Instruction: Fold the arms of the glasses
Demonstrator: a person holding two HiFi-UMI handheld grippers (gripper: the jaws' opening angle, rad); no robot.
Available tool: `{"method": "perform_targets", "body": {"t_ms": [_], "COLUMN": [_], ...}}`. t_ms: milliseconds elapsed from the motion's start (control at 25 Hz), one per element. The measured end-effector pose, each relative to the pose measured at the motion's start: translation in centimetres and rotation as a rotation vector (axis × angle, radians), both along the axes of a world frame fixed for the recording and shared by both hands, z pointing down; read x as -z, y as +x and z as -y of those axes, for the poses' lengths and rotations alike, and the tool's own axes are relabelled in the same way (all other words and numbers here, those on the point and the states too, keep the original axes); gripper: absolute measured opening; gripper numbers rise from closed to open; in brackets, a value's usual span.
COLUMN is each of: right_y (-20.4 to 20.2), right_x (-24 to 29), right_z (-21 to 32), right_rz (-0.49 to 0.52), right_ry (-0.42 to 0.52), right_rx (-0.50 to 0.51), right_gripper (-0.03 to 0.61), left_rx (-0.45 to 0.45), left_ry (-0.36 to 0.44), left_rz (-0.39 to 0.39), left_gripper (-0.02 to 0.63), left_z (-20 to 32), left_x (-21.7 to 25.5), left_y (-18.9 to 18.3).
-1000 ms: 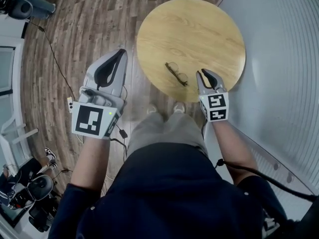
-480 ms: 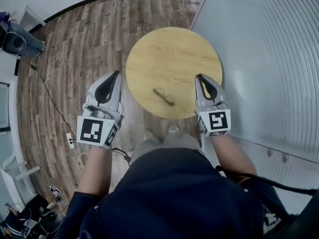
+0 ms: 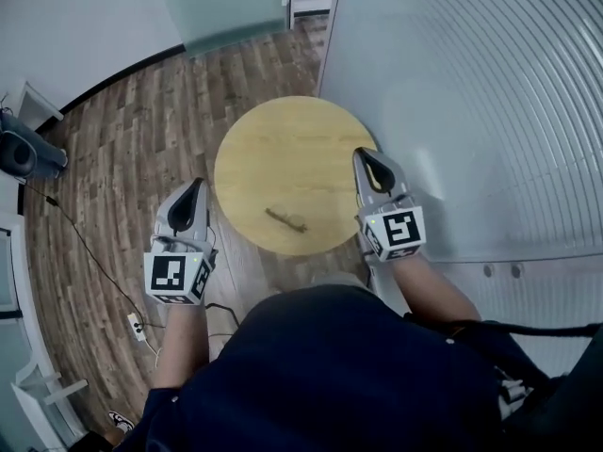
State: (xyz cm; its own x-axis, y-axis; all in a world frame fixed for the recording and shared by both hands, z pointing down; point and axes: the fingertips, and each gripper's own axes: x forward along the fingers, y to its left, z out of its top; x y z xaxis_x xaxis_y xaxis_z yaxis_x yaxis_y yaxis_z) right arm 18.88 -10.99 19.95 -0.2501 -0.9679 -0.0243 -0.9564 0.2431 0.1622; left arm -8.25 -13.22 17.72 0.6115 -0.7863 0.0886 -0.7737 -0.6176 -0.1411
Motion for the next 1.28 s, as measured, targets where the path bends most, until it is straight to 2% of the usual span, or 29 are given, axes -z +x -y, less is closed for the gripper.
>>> {"method": "perform_targets", "body": {"t_ms": [80, 240, 400, 560, 720, 880, 1080, 1280], "right_y": [0.0, 0.3, 0.5, 0.8, 1.6, 1.3, 0.8, 0.5], "right_x": [1.5, 0.4, 0.4, 0.1, -0.5, -0.3, -3.2, -4.7], "right_z": [-0.5, -1.4, -2.1, -2.3, -2.7, -2.2, -2.5, -2.1], "right_rz": [-0.012, -0.017, 0.027, 0.061, 0.109, 0.104, 0.207, 0.222], "right_ry": [0.003, -0.007, -0.023, -0.024, -0.052, -0.054, -0.088, -0.156], "right_rx": [0.011, 0.028, 0.031, 0.032, 0.023, 0.028, 0.018, 0.029], "right_gripper": [0.011, 0.011, 0.011, 0.011, 0.011, 0.010, 0.009, 0.009], "left_rx": [0.000, -0.018, -0.031, 0.001, 0.029, 0.047, 0.029, 0.024], "left_ry": [0.007, 0.042, 0.078, 0.094, 0.081, 0.089, 0.055, 0.044], "left_rz": [-0.004, 0.000, 0.013, 0.013, -0.001, -0.014, -0.002, -0.022], "left_gripper": [0.003, 0.003, 0.003, 0.003, 0.003, 0.003, 0.003, 0.003], "left_z": [-0.2, -0.9, -2.0, -2.1, -2.3, -1.8, -2.0, -0.7], "left_x": [1.4, 2.1, 3.8, 4.2, 3.5, 4.0, 1.1, 1.9], "left_y": [0.0, 1.2, 1.9, 1.0, 0.3, -0.5, -0.8, -0.8]}}
